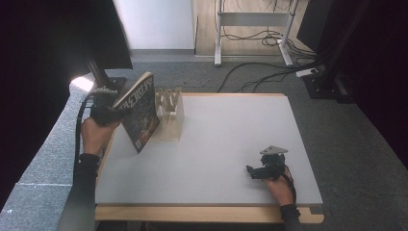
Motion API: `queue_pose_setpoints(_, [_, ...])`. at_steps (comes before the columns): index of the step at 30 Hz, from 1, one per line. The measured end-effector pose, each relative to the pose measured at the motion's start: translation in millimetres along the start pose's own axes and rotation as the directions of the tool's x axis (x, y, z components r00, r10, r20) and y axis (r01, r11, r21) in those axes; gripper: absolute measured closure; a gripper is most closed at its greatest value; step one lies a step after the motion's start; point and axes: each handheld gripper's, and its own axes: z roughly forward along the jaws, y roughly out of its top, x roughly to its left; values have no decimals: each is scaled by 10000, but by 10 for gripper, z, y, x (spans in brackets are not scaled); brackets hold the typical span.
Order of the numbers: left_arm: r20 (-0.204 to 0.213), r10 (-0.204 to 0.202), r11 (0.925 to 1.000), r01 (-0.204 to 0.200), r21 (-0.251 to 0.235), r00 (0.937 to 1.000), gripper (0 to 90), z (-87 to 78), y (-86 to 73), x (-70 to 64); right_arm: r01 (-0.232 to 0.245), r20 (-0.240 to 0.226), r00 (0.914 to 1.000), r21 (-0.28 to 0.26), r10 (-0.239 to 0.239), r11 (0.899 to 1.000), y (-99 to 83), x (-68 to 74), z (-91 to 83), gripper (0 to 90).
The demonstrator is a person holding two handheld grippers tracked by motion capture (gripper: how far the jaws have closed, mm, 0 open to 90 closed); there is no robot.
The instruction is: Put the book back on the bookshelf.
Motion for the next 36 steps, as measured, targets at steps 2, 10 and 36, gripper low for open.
queue_pose_setpoints(2, [-228, -26, 9988, 15, -491, 9997, 822, 14, -17, -2, 2, 1, 10000, -2, -2, 10000, 0, 0, 0, 0])
queue_pose_setpoints(10, [-291, -687, 9837, 629, -1684, 9972, 821, 183, -41, 74, 9, -9, 10000, -8, -9, 10000, -1, -1, -1, 0])
queue_pose_setpoints(36, [1271, -783, 9635, 1078, -2452, 9888, 124, -98, -372, 305, -5, 12, 10000, -1, 5, 10000, 4, 1, -1, 0])
